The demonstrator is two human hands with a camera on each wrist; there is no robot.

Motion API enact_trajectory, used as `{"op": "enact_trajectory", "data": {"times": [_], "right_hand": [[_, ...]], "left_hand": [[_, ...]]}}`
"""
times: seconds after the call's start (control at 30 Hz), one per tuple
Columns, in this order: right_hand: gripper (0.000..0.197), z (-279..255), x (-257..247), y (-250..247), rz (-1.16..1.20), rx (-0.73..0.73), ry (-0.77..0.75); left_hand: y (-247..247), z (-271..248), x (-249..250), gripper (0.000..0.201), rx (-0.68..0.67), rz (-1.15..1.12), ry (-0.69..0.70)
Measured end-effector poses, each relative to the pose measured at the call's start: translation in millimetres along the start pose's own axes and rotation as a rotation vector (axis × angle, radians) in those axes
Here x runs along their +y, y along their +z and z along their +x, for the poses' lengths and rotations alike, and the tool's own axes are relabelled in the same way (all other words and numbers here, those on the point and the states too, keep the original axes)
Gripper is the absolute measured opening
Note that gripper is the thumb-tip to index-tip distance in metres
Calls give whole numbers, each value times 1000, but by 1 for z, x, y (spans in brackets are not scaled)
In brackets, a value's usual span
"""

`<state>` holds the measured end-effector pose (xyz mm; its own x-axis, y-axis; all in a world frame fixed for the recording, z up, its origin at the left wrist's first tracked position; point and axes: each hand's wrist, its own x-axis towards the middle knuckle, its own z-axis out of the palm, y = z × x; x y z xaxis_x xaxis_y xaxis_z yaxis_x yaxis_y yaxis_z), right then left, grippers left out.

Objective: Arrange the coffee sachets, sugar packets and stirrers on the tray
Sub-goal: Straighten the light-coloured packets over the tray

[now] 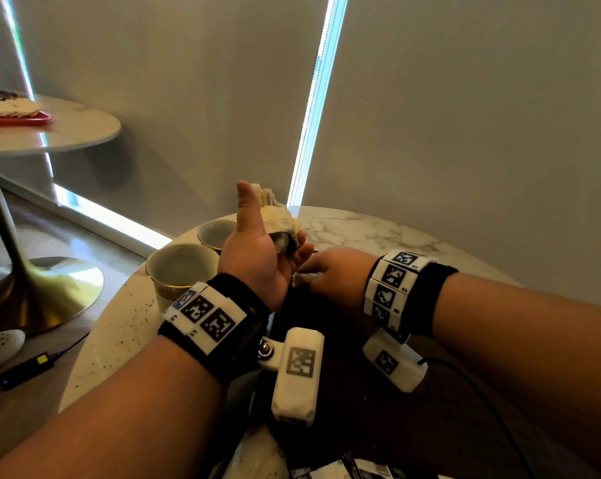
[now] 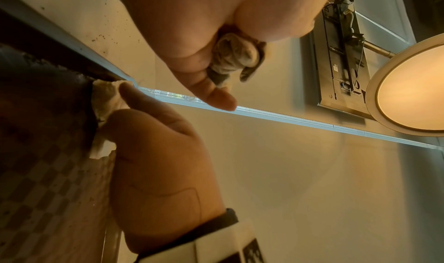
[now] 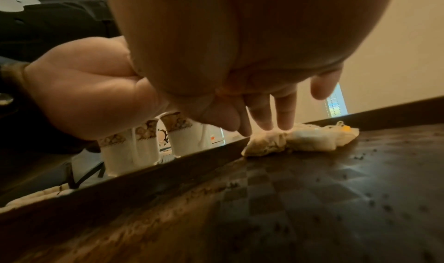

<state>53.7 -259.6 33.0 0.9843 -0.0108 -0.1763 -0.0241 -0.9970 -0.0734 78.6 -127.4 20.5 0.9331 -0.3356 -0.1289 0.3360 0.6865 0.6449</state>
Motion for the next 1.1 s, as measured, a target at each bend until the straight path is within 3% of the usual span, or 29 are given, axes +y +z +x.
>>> {"op": "enact_trajectory", "data": {"times": [0.07, 0.37, 0.43, 0.53, 0.63, 0.77, 0.93, 1.1], "right_hand": [[38, 1, 6, -2, 51, 41, 19], [38, 10, 8, 4, 70, -154, 84], [38, 10, 11, 3, 100, -88, 77], [44, 9, 23, -5, 204, 142, 79], [31, 4, 31, -19, 414, 378, 40], [17, -15, 21, -35, 523, 546, -70], [31, -33, -8, -40, 565, 527, -214], [45, -30, -20, -32, 508, 456, -220]], "left_hand": [[-1, 0, 0, 77, 9, -9, -2], [-2, 0, 1, 66, -60, -65, -29], [-3, 0, 2, 57, -68, -71, -35], [-3, 0, 1, 45, -72, -65, -35], [-2, 0, 0, 43, -57, -54, -40], [-1, -1, -1, 50, -31, -45, -60], [-1, -1, -3, 57, -64, -11, -60], [-1, 3, 0, 64, -140, -89, -123]]}}
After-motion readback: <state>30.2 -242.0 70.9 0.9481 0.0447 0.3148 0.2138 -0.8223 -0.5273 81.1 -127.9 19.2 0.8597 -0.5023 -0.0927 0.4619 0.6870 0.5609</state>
